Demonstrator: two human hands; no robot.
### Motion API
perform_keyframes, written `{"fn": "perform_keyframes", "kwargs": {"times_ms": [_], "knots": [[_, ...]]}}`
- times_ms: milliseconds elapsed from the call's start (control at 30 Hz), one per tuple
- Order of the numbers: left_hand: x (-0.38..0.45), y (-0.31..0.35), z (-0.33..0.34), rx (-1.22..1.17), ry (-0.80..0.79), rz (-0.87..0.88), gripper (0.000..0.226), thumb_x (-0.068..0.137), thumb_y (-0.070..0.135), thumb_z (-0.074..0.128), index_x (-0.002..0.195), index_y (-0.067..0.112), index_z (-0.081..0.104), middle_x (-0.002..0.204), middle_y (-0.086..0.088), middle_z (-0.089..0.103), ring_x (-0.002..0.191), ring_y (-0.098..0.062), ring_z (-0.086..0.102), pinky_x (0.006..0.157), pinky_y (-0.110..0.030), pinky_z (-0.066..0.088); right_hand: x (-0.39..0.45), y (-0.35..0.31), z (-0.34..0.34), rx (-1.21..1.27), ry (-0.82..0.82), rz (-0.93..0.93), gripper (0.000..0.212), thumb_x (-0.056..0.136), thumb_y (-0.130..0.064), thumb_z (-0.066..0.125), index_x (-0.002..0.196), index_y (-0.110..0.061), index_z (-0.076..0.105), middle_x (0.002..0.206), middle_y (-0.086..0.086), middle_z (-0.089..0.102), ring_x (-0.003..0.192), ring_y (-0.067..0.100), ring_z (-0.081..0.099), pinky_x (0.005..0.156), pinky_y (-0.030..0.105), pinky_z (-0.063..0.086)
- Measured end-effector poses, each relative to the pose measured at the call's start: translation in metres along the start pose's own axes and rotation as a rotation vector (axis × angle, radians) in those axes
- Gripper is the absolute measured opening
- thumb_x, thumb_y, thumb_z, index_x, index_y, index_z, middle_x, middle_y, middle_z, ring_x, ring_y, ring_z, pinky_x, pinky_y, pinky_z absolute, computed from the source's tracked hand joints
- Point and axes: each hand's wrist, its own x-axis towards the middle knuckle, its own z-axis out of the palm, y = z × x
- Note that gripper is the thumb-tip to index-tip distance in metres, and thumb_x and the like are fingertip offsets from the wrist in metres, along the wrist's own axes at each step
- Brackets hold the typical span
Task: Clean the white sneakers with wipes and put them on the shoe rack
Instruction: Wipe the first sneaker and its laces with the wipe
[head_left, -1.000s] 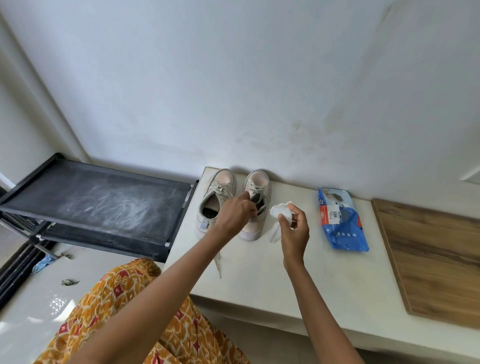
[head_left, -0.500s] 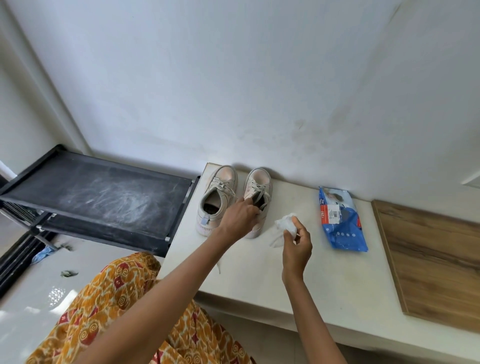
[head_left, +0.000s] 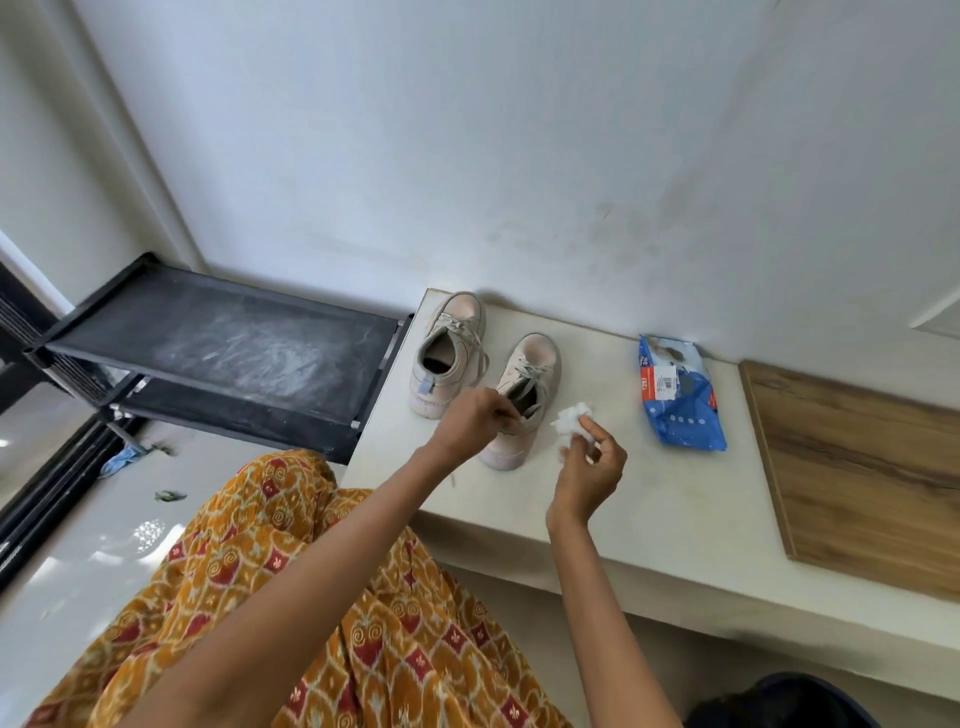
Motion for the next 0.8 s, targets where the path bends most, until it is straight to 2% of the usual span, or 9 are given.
{"fn": "perform_keyframes", "kwargs": {"times_ms": [100, 200, 300, 400, 500, 567, 700, 800], "knots": [[-0.003, 0.001, -0.006, -0.006, -0.01, 0.007, 0.014, 0.077, 0.006, 0.07, 0.089, 0.01, 0.076, 0.088, -0.008, 0.073, 0.082, -0.021, 0.065, 0.066, -0.017, 0.036, -0.028, -0.002, 0.01, -0.06, -0.124, -0.115, 0.026, 0.081, 0.012, 0.057, 0.1, -0.003, 0.066, 0.105, 0.005, 0.049, 0.097, 0.016, 0.054, 0.074, 0.006, 0.045], [-0.005, 0.004, -0.009, 0.017, -0.023, 0.022, 0.013, 0.079, 0.007, 0.069, 0.089, 0.009, 0.076, 0.086, -0.009, 0.072, 0.08, -0.021, 0.065, 0.064, -0.017, 0.034, -0.052, 0.008, 0.014, -0.093, -0.268, -0.119, 0.022, 0.087, -0.001, 0.061, 0.108, 0.003, 0.063, 0.109, 0.009, 0.05, 0.096, 0.008, 0.055, 0.074, -0.001, 0.041], [-0.004, 0.003, -0.01, 0.022, -0.036, 0.03, 0.013, 0.079, 0.007, 0.069, 0.09, 0.009, 0.076, 0.087, -0.01, 0.072, 0.081, -0.023, 0.065, 0.066, -0.02, 0.038, -0.054, 0.024, 0.012, -0.202, -0.284, -0.148, 0.014, 0.087, -0.002, 0.061, 0.099, 0.003, 0.067, 0.099, 0.014, 0.06, 0.089, 0.018, 0.059, 0.067, -0.003, 0.037], [-0.001, 0.001, -0.01, 0.029, -0.07, 0.013, 0.014, 0.079, 0.009, 0.07, 0.092, 0.01, 0.076, 0.09, -0.009, 0.072, 0.083, -0.023, 0.064, 0.066, -0.02, 0.037, -0.049, 0.039, 0.007, -0.392, -0.366, -0.184, 0.007, 0.087, -0.003, 0.061, 0.089, 0.001, 0.067, 0.091, 0.01, 0.062, 0.081, 0.02, 0.06, 0.063, 0.001, 0.036], [0.003, -0.001, -0.01, 0.032, -0.089, 0.014, 0.014, 0.079, 0.011, 0.071, 0.092, 0.011, 0.076, 0.09, -0.009, 0.072, 0.084, -0.023, 0.063, 0.067, -0.02, 0.037, -0.045, 0.049, 0.002, -0.519, -0.442, -0.182, 0.006, 0.086, -0.003, 0.061, 0.085, 0.0, 0.066, 0.086, 0.007, 0.061, 0.079, 0.023, 0.06, 0.065, 0.014, 0.037], [0.004, -0.003, -0.01, 0.029, -0.085, 0.023, 0.014, 0.079, 0.011, 0.071, 0.092, 0.012, 0.076, 0.089, -0.009, 0.072, 0.083, -0.022, 0.063, 0.065, -0.019, 0.034, -0.044, 0.044, -0.003, -0.448, -0.404, -0.155, 0.002, 0.084, -0.004, 0.063, 0.083, -0.005, 0.064, 0.081, 0.004, 0.061, 0.075, 0.021, 0.06, 0.064, 0.019, 0.04], [0.004, -0.007, -0.009, 0.009, -0.061, 0.04, 0.014, 0.077, 0.008, 0.072, 0.091, 0.011, 0.076, 0.087, -0.008, 0.072, 0.078, -0.018, 0.062, 0.063, -0.017, 0.034, -0.038, 0.016, 0.002, -0.247, -0.185, -0.228, 0.015, 0.082, -0.012, 0.067, 0.092, -0.014, 0.056, 0.083, -0.001, 0.062, 0.073, 0.013, 0.057, 0.061, 0.023, 0.045], [0.005, -0.008, -0.008, 0.0, -0.053, 0.048, 0.014, 0.077, 0.005, 0.071, 0.089, 0.008, 0.076, 0.086, -0.008, 0.073, 0.073, -0.013, 0.06, 0.059, -0.007, 0.034, -0.039, 0.018, 0.015, -0.387, -0.269, -0.263, 0.018, 0.08, -0.013, 0.069, 0.095, -0.014, 0.059, 0.087, -0.002, 0.063, 0.077, 0.015, 0.057, 0.063, 0.024, 0.043]]}}
